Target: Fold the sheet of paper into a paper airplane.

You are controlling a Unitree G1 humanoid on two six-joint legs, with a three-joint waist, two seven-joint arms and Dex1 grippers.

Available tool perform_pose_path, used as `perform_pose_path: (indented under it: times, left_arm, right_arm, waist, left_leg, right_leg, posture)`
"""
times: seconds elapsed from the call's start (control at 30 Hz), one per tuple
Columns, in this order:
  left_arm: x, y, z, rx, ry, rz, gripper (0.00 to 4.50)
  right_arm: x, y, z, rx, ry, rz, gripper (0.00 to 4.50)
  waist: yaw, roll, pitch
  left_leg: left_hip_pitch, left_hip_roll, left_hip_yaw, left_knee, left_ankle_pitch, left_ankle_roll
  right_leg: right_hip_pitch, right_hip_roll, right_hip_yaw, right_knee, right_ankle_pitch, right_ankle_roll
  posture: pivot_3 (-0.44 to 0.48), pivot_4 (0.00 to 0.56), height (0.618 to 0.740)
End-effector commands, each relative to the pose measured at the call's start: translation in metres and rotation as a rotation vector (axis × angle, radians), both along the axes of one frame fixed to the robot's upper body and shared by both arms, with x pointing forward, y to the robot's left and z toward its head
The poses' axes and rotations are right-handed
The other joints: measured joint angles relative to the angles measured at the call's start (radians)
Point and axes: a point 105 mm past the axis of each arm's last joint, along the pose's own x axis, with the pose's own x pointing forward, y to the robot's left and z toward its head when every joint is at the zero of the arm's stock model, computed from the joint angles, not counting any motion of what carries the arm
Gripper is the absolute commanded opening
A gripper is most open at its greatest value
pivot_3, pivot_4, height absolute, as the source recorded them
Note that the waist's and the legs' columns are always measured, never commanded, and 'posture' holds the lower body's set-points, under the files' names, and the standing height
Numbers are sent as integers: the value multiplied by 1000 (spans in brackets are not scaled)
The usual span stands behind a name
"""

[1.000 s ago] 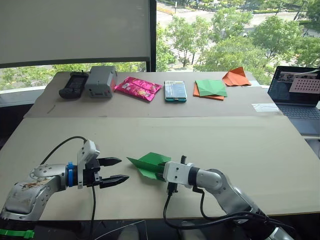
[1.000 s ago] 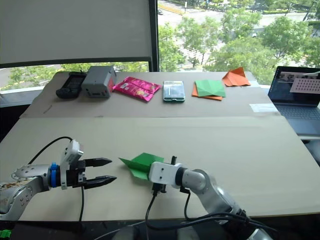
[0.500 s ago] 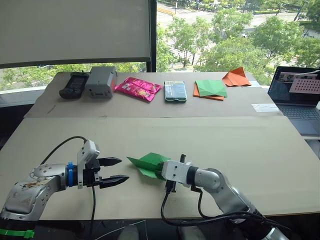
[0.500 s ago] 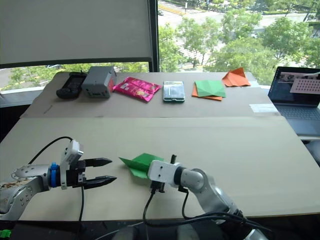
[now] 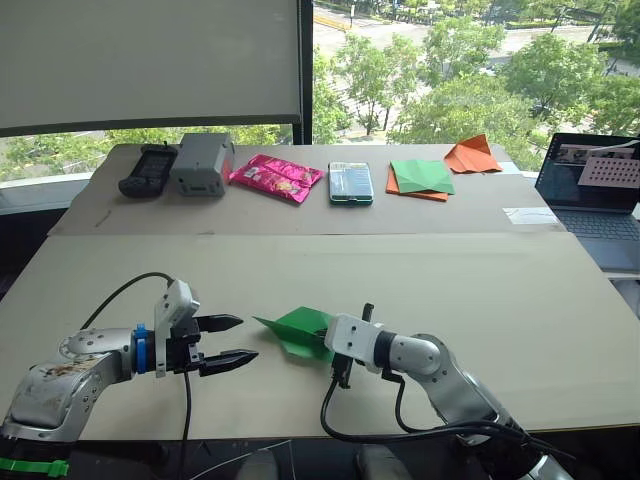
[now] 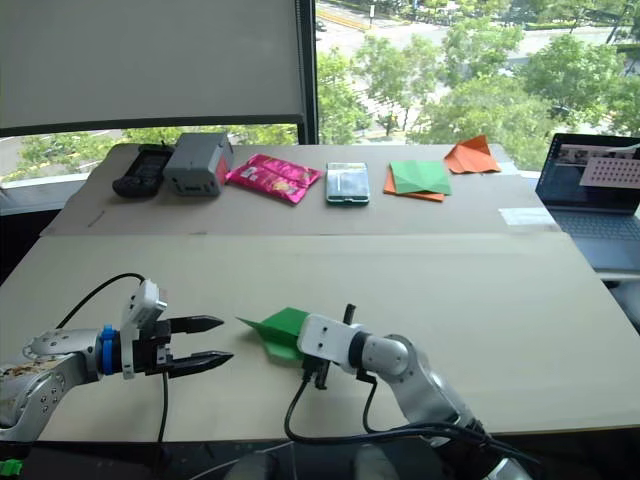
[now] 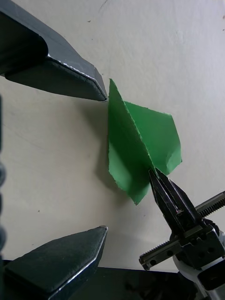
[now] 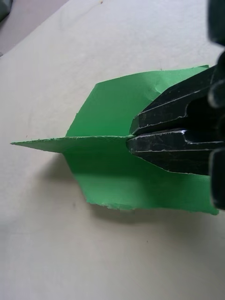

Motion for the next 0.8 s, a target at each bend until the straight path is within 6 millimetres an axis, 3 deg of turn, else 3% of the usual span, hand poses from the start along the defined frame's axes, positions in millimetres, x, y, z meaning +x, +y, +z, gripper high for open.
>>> perform_pose_path:
  times: [0.03,0.2,0.33,0.5,0.63,0.8]
  left_arm:
    - [3,-8,15,-39,-53,-13,4500]
    - [12,-19,26,-111,-105,31,4500]
    - [11,-32,34,-159,-141,48,4500]
    - [3,-40,31,-101,-163,-27,4500]
    - [-4,-52,36,-34,-210,-150,4500]
    - [-8,-55,37,-9,-220,-213,4500]
  right_arm:
    - [1,-13,37,129,-31,-74,45]
    - [4,-48,59,246,10,-312,45]
    - [16,-114,65,225,-15,-684,45]
    - [18,-195,50,214,66,-1120,45]
    - [18,-221,36,162,112,-1235,45]
    - [19,-233,24,94,148,-1262,45]
  waist:
    - [1,0,0]
    - [3,-1,-1]
    - [4,-1,-1]
    - [1,0,-2]
    - [-1,2,-2]
    - [-2,3,-2]
  left_leg:
    - [0,0,0,0,0,0]
    - [0,0,0,0,0,0]
    - [0,0,0,1,0,0]
    - [0,-1,0,1,0,0]
    - [0,-1,0,1,0,0]
    - [0,-1,0,1,0,0]
  right_leg:
    - [0,0,0,0,0,0]
    - [1,0,0,0,0,0]
    - [1,0,0,0,0,1]
    - [1,0,0,0,1,0]
    - [0,0,1,-1,1,0]
    - [0,0,1,-1,1,0]
  posture:
    - [0,150,740]
    - [0,150,740]
    - [0,150,740]
    - [0,150,740]
    - [0,150,740]
    - [0,150,740]
